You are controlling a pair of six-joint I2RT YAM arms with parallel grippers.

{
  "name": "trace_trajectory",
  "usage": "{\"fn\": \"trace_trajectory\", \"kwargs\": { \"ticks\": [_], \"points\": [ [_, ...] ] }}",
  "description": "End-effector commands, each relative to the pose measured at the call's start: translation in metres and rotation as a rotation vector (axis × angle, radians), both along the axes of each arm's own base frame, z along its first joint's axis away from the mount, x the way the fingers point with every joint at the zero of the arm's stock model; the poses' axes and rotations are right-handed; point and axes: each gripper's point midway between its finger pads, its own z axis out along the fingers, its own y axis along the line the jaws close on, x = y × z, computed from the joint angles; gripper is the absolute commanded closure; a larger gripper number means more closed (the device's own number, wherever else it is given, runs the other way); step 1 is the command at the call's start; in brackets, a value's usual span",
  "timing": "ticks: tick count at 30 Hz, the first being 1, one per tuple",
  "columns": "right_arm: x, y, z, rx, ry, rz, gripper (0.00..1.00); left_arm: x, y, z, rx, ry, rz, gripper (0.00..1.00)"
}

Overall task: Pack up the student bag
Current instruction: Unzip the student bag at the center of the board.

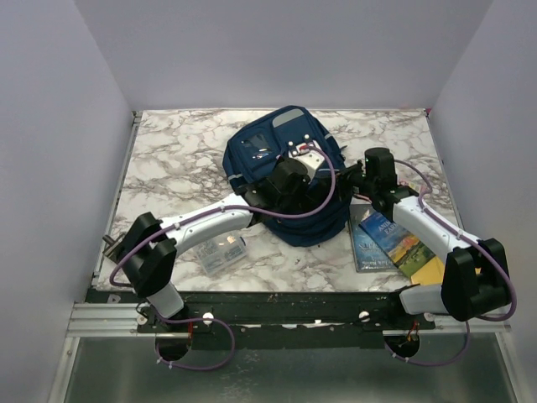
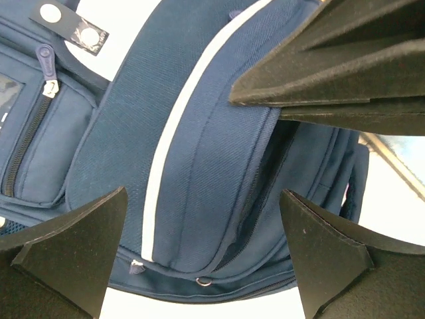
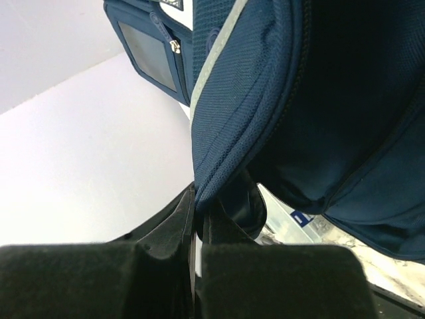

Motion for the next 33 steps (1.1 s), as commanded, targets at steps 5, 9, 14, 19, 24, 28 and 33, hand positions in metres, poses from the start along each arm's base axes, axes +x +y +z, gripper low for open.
{"fn": "trace_trajectory", "kwargs": {
  "ticks": [5, 9, 14, 19, 24, 28, 33],
  "points": [
    [0.007, 0.000, 0.020, 0.027, 0.027, -0.073, 0.99, 0.017, -0.007, -0.007, 0.149, -0.112, 0.082, 0.13],
    [0.006, 0.004, 0.010, 0.009, 0.055, -0.089, 0.99, 0.021, -0.001, -0.002, 0.171, -0.123, 0.127, 0.40],
    [0.004, 0.019, -0.001, -0.014, 0.072, -0.062, 0.99, 0.021, -0.003, -0.001, 0.184, -0.106, 0.121, 0.72],
    [0.013, 0.010, -0.002, -0.204, -0.092, 0.008, 0.74, 0.017, -0.008, -0.001, 0.185, -0.068, 0.089, 0.94],
    [0.017, -0.029, -0.003, -0.545, -0.180, 0.072, 0.43, 0.013, -0.011, -0.005, 0.166, -0.023, 0.072, 1.00],
    [0.016, -0.071, -0.009, -0.671, -0.179, 0.119, 0.39, 0.015, -0.010, -0.005, 0.136, 0.025, 0.069, 1.00],
    [0.011, -0.149, -0.015, -0.706, -0.194, 0.047, 0.35, 0.012, -0.012, -0.004, 0.127, 0.040, 0.061, 1.00]
  ]
}}
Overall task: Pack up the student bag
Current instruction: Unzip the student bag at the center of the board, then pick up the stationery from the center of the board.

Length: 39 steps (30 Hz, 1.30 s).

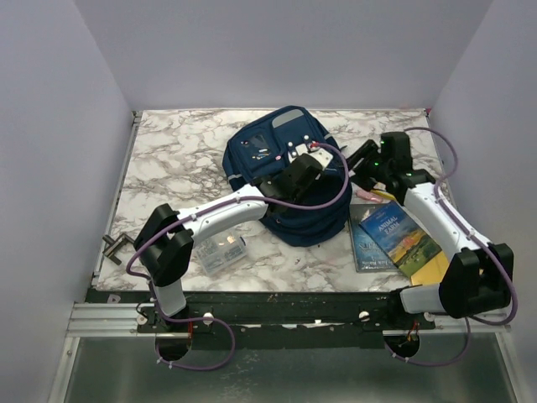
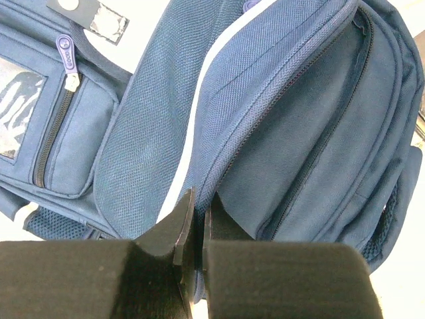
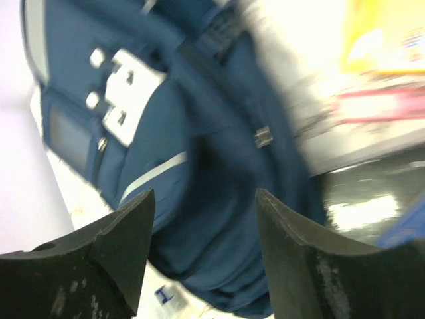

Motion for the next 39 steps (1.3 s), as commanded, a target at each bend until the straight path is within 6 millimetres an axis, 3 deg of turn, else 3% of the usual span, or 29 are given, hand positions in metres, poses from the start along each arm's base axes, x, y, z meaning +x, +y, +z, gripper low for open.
{"fn": "trace_trajectory", "kwargs": {
  "ticks": [1, 5, 7, 14, 20, 28, 29, 31, 35, 39],
  "points": [
    [-0.017, -0.078, -0.012, -0.113, -0.025, -0.029, 0.32, -0.001, -0.010, 0.016, -0.071, 0.029, -0.001, 1.00],
    [-0.021, -0.137, -0.028, -0.034, -0.019, -0.144, 0.28, -0.005, -0.012, 0.016, -0.087, 0.049, -0.011, 1.00],
    [-0.020, -0.153, -0.037, 0.036, -0.013, -0.154, 0.28, -0.006, -0.012, 0.015, -0.086, 0.056, -0.013, 1.00],
    [-0.004, -0.188, -0.066, 0.021, 0.058, -0.273, 0.27, -0.011, -0.018, 0.016, -0.111, 0.092, -0.038, 1.00],
    [-0.010, -0.231, -0.090, -0.137, 0.141, -0.413, 0.23, -0.013, -0.022, 0.019, -0.129, 0.110, -0.047, 1.00],
    [-0.015, -0.257, -0.115, -0.234, 0.193, -0.466, 0.19, -0.017, -0.026, 0.013, -0.149, 0.156, -0.069, 1.00],
    [-0.015, -0.262, -0.115, -0.256, 0.198, -0.475, 0.19, -0.019, -0.026, 0.013, -0.156, 0.163, -0.075, 0.96],
    [-0.014, -0.269, -0.115, -0.295, 0.203, -0.469, 0.19, -0.023, -0.029, 0.015, -0.174, 0.177, -0.093, 0.78],
    [-0.005, -0.274, -0.121, -0.313, 0.204, -0.450, 0.20, -0.031, -0.034, 0.022, -0.224, 0.196, -0.140, 0.60],
    [0.020, -0.257, -0.129, -0.222, 0.153, -0.341, 0.21, -0.043, -0.046, 0.040, -0.328, 0.239, -0.232, 0.40]
  ]
}}
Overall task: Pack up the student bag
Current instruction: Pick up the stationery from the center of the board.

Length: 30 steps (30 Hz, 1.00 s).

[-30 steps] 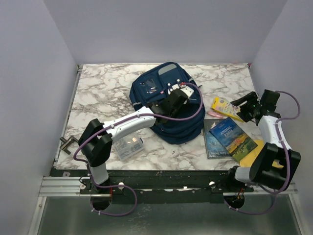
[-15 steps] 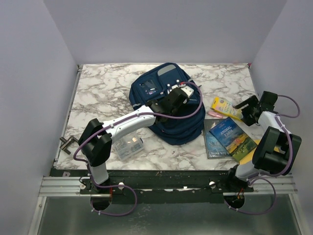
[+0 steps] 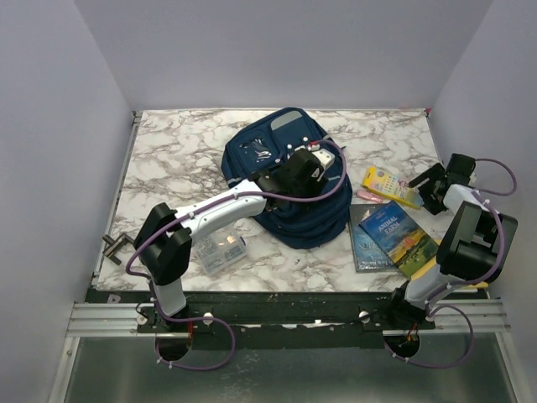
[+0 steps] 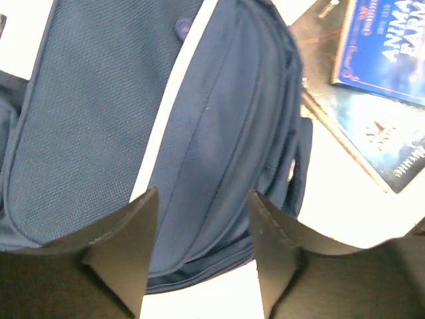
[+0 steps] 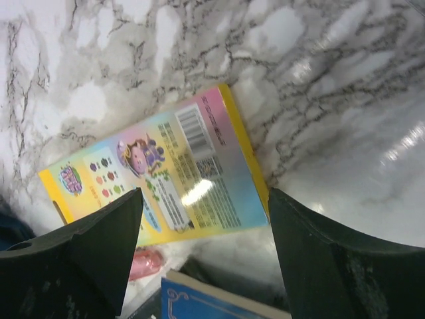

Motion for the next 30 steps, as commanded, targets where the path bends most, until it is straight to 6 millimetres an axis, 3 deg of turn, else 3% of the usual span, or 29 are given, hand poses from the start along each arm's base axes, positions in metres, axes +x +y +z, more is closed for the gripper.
{"fn": "trace_trajectory", "kwargs": {
  "ticks": [1, 5, 6, 7, 9, 13, 16, 19, 22, 27, 30],
  "points": [
    [0.032, 0.007, -0.005, 0.055, -0.082, 0.111, 0.21, -0.017, -0.022, 0.047, -0.211, 0.039, -0.119, 0.38],
    [0.056, 0.005, -0.014, 0.092, -0.079, 0.147, 0.21, -0.027, -0.020, 0.064, -0.265, 0.054, -0.171, 0.34],
    [0.057, 0.003, -0.020, 0.103, -0.046, 0.151, 0.14, -0.028, -0.017, 0.068, -0.266, 0.043, -0.176, 0.34],
    [0.059, -0.003, -0.021, 0.087, -0.019, 0.137, 0.01, -0.028, -0.013, 0.072, -0.267, 0.035, -0.173, 0.33],
    [0.058, -0.013, -0.020, 0.015, 0.029, 0.100, 0.00, -0.026, -0.005, 0.085, -0.288, 0.015, -0.153, 0.33],
    [0.048, -0.012, 0.003, -0.233, 0.152, 0.064, 0.00, -0.027, 0.015, 0.110, -0.338, -0.055, -0.115, 0.30],
    [0.038, -0.012, 0.032, -0.457, 0.236, 0.008, 0.00, -0.033, 0.023, 0.124, -0.369, -0.075, -0.098, 0.29],
    [0.035, 0.009, 0.054, -0.632, 0.260, 0.045, 0.00, -0.038, 0.026, 0.132, -0.402, -0.070, -0.089, 0.29],
    [0.039, 0.042, 0.059, -0.733, 0.241, 0.180, 0.00, -0.045, 0.025, 0.138, -0.434, -0.052, -0.098, 0.29],
    [0.055, 0.094, 0.050, -0.630, 0.116, 0.515, 0.02, -0.053, 0.021, 0.140, -0.467, -0.013, -0.117, 0.29],
    [0.065, 0.109, 0.050, -0.549, 0.068, 0.518, 0.07, -0.059, 0.018, 0.140, -0.488, 0.016, -0.132, 0.29]
  ]
}}
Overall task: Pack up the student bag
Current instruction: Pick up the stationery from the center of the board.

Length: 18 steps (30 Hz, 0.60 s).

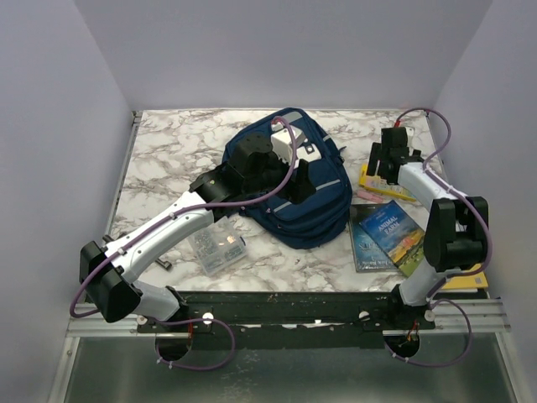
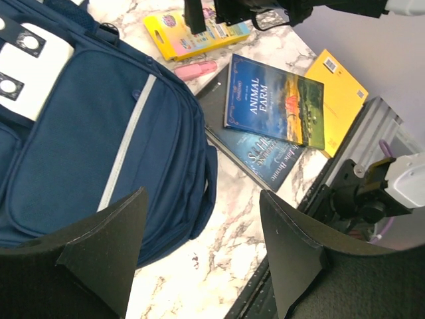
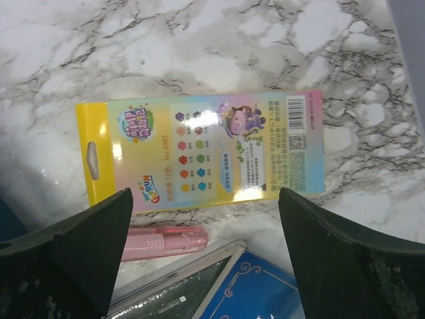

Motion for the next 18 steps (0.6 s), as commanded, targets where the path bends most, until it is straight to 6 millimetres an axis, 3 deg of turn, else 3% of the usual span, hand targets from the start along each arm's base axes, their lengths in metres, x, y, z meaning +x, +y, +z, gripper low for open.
{"fn": "trace_trajectory", "kwargs": {
  "ticks": [1, 8, 18],
  "points": [
    [0.015, 0.019, 0.003, 0.094, -0.015, 0.065, 0.07, -0.015, -0.007, 0.007, -0.060, 0.042, -0.056, 0.29],
    [0.012, 0.025, -0.023, 0.102, 0.089, -0.077, 0.10, -0.016, -0.007, 0.008, -0.065, 0.046, -0.059, 0.29],
    [0.018, 0.045, -0.026, -0.027, 0.104, -0.089, 0.11, -0.014, -0.011, 0.000, -0.061, 0.077, -0.069, 0.29]
  ]
}}
